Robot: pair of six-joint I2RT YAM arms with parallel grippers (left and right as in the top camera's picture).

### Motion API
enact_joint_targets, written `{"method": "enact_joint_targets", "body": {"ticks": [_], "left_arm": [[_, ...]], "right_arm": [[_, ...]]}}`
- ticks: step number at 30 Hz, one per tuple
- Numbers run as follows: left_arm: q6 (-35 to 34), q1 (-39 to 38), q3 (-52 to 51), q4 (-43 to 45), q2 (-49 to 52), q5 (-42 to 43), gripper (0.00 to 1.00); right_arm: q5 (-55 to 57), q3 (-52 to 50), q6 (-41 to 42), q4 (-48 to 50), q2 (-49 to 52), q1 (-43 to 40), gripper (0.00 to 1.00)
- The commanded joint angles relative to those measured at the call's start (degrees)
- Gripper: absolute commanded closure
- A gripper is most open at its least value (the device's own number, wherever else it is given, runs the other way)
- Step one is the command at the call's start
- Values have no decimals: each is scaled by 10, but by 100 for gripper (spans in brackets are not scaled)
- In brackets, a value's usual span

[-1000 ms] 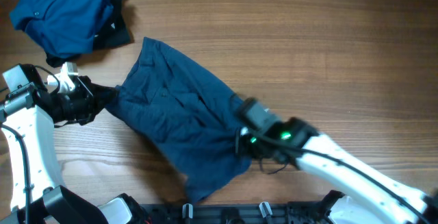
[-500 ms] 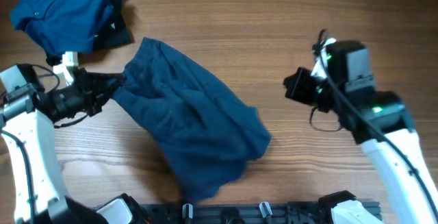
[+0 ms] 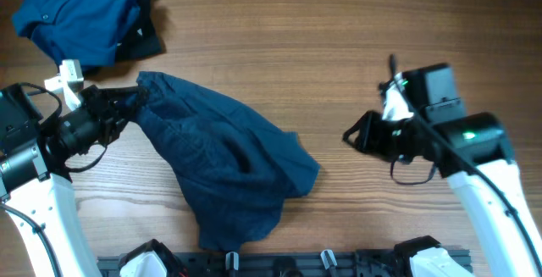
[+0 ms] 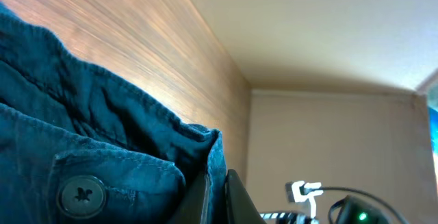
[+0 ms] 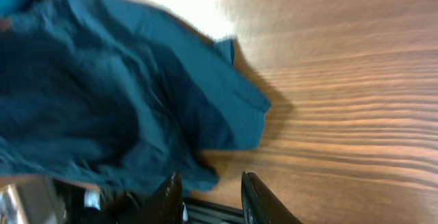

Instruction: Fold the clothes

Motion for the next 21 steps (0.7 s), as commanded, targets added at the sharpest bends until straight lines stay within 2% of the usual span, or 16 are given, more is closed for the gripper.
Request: {"method": "enact_joint_targets", "body": {"ticks": [1, 3, 4, 6, 13, 17, 21], "left_arm": [[-10, 2, 7, 7, 11, -67, 96], [-10, 2, 7, 14, 16, -81, 96], [-14, 2, 7, 20, 17, -88, 96], [-28, 2, 7, 29, 17, -107, 96], [-38, 2, 7, 41, 17, -139, 96], [-38, 2, 7, 41, 17, -139, 96], [-38, 2, 7, 41, 17, -139, 96]], "right_arm": [[-77, -81, -15, 50, 4, 25, 55], [-120, -125, -15, 97, 4, 42, 35], [-139, -146, -13, 123, 4, 51, 29], [-163, -182, 5, 165, 4, 69, 28], [-188, -306, 143, 332, 4, 179, 29], [-175, -331, 211, 407, 4, 247, 28], [-130, -332, 247, 441, 6, 286, 23]]}}
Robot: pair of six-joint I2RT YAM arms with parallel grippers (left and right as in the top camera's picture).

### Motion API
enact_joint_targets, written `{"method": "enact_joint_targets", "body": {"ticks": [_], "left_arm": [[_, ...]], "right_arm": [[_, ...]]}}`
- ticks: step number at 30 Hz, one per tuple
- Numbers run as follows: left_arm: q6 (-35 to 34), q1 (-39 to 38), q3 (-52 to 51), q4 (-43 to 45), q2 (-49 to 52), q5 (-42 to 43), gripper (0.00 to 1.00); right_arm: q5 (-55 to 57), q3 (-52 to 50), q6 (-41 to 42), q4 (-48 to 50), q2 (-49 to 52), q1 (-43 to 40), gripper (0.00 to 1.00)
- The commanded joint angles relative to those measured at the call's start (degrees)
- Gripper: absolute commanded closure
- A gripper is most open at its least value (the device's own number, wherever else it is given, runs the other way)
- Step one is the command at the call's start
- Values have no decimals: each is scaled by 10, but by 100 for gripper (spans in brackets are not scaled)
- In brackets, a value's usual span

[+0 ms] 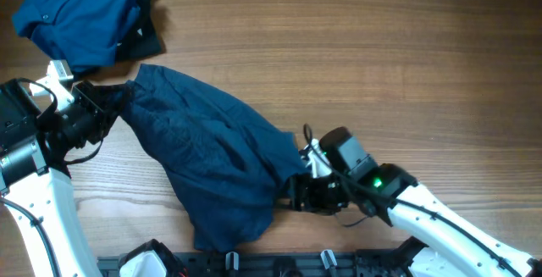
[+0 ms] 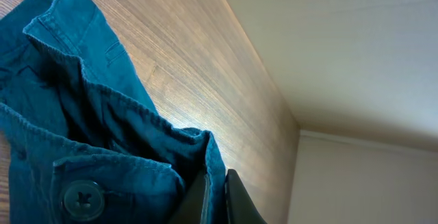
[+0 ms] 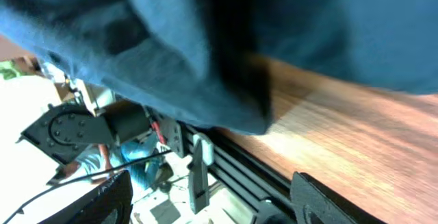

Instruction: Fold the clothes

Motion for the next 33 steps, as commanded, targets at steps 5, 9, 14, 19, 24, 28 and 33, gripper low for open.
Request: {"method": "enact_joint_targets", "body": {"ticks": [5, 9, 14, 19, 24, 28, 33], "left_arm": [[-10, 2, 7, -3, 1, -1, 96], [-9, 2, 7, -7, 1, -1, 96], [-9, 2, 7, -8, 1, -1, 96], [-9, 2, 7, -10, 1, -1, 96], [-9, 2, 7, -12, 1, -1, 96], [-10, 2, 7, -17, 1, 0, 96], [-32, 2, 7, -12, 1, 48, 96]], "right_arm": [[53, -6, 76, 109, 48, 71, 23], [57, -6, 76, 156, 116, 85, 23], [57, -6, 75, 207, 186, 85, 24], [57, -6, 75, 236, 203, 85, 48], [55, -5, 95, 243, 202, 85, 96], [55, -5, 105, 245, 191, 82, 96], [37, 9, 85, 242, 123, 22, 96]]}}
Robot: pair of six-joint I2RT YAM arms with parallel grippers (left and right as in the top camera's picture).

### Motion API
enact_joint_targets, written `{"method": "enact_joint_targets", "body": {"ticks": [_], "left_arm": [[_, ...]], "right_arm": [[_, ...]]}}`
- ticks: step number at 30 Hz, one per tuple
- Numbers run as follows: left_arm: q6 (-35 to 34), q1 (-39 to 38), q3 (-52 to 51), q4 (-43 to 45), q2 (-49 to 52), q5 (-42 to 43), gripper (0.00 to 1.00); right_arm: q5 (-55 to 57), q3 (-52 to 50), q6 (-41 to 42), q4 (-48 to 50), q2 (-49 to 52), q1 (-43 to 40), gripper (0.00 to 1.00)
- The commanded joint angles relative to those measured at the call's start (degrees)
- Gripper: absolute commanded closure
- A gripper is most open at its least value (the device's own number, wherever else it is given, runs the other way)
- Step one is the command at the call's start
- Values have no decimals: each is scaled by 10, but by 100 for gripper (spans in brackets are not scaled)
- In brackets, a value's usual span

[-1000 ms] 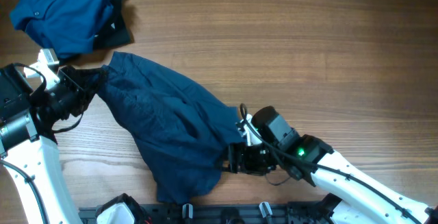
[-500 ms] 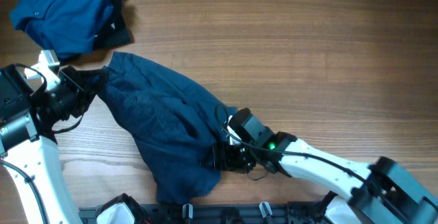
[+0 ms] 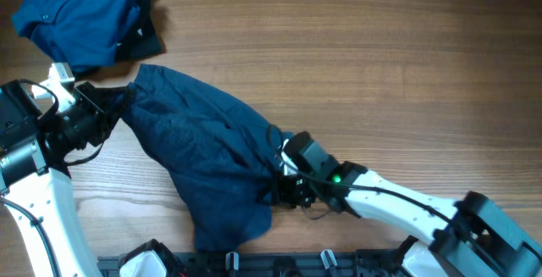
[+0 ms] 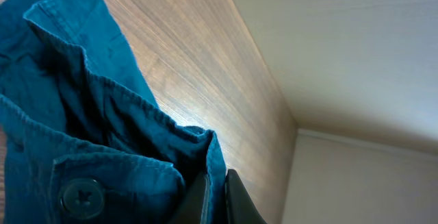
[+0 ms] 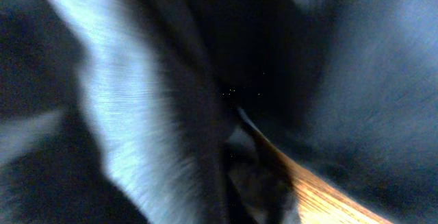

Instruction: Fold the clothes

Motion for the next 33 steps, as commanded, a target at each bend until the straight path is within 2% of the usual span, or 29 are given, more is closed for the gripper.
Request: {"method": "enact_joint_targets", "body": {"ticks": [1, 6, 12, 18, 23, 32, 33], "left_arm": [[-30, 2, 7, 7, 1, 50, 96], [-47, 2, 7, 35, 1, 94, 96], [-59, 2, 7, 60, -10, 142, 96], [-61, 2, 7, 85, -64, 149, 96], [-74, 2, 7, 108, -122, 148, 96], [-74, 2, 7, 105, -193, 139, 92], [-74, 2, 7, 105, -195, 133, 92]], "right_arm": [[-19, 18, -21, -3, -72, -64, 96], [-78, 62, -67, -47, -155, -196, 96], [-100, 178, -167, -199, -189, -334, 96], [-43, 303, -234, -326, -189, -360, 96], [26, 382, -253, -398, -189, -360, 96], [73, 439, -295, -521, -189, -359, 96], [76, 438, -301, -545, -187, -359, 93]]}}
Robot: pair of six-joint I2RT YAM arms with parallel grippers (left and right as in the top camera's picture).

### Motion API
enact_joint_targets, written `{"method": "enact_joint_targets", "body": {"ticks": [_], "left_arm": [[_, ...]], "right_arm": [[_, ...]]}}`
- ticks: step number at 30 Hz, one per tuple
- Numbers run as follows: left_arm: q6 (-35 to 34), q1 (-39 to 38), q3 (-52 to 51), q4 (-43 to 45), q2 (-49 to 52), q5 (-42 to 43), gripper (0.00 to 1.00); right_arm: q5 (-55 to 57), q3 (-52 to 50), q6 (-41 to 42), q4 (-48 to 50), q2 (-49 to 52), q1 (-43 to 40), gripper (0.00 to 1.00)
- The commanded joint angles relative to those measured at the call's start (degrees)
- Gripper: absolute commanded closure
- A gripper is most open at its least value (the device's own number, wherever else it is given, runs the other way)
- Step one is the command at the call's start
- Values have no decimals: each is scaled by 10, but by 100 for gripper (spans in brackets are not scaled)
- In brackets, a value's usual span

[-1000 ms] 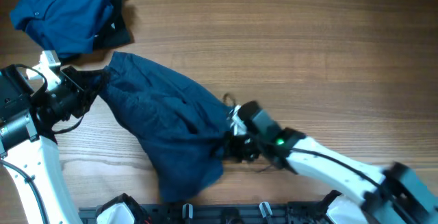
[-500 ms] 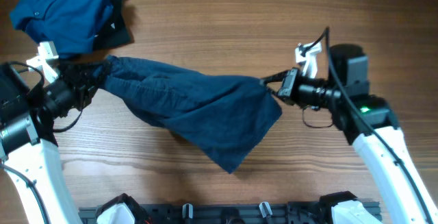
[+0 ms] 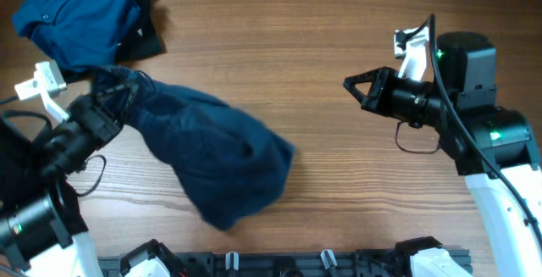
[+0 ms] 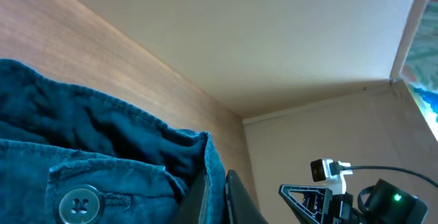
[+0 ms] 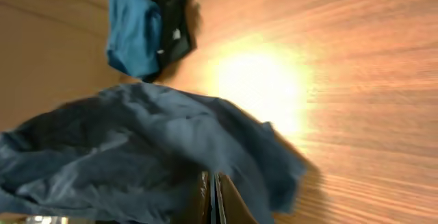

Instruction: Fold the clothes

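A dark blue garment (image 3: 212,154) lies bunched on the wooden table (image 3: 305,31), left of centre. My left gripper (image 3: 117,99) is shut on the garment's waistband edge (image 4: 209,157) at its upper left end, with a button (image 4: 76,202) close beside the fingers. My right gripper (image 3: 347,84) hangs over bare wood well to the right of the garment. In the right wrist view the right gripper (image 5: 213,198) has its fingers pressed together with nothing between them, and the garment (image 5: 137,142) lies beyond them.
A pile of folded clothes (image 3: 80,14), bright blue over a darker piece, sits at the table's far left corner and also shows in the right wrist view (image 5: 147,29). The arm bases and a black rail (image 3: 279,264) line the near edge.
My right gripper was buried in the cloth at the garment's lower right edge; now it is up at the right, shut and empty. The garment is more compact, and its held end sits higher.
My left gripper has stayed shut on the waistband throughout. My right gripper was open over bare wood at the right, then low at the garment's right edge, then deep in the cloth. Now it is back at the right, shut, and the garment is bunched tighter.
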Motion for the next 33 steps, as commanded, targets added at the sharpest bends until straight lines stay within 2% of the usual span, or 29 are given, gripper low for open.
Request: {"method": "enact_joint_targets", "body": {"ticks": [1, 5, 7, 9, 11, 13, 16, 20, 24, 26, 33], "left_arm": [[-8, 2, 7, 3, -19, 0, 92], [-8, 2, 7, -4, -12, -10, 92], [-8, 2, 7, -4, -7, -14, 92], [-7, 2, 7, -4, -3, -22, 92], [-8, 2, 7, -4, 1, -27, 93], [-8, 2, 7, -4, 3, -32, 94], [-9, 2, 7, -5, 4, -47, 96], [-24, 2, 7, -7, 4, -64, 95], [-25, 2, 7, -7, 4, -66, 96], [-25, 2, 7, -7, 5, -67, 95], [-38, 2, 7, -7, 19, -66, 96]], "right_arm": [[29, 14, -45, -65, -2, -3, 88], [28, -6, -61, -133, 6, 2, 80], [14, -36, -82, -137, 6, 12, 61], [-5, -77, -96, -134, 7, 26, 34], [-19, -129, -97, -115, 6, 42, 24], [-51, -182, -94, -74, 6, 57, 23], [-134, -281, -64, 46, 6, 82, 23], [-171, -405, 67, 252, 6, 127, 24], [-169, -482, 153, 408, 6, 177, 25], [-146, -502, 184, 440, 6, 205, 24], [-17, -523, 306, 446, 7, 326, 23]]}}
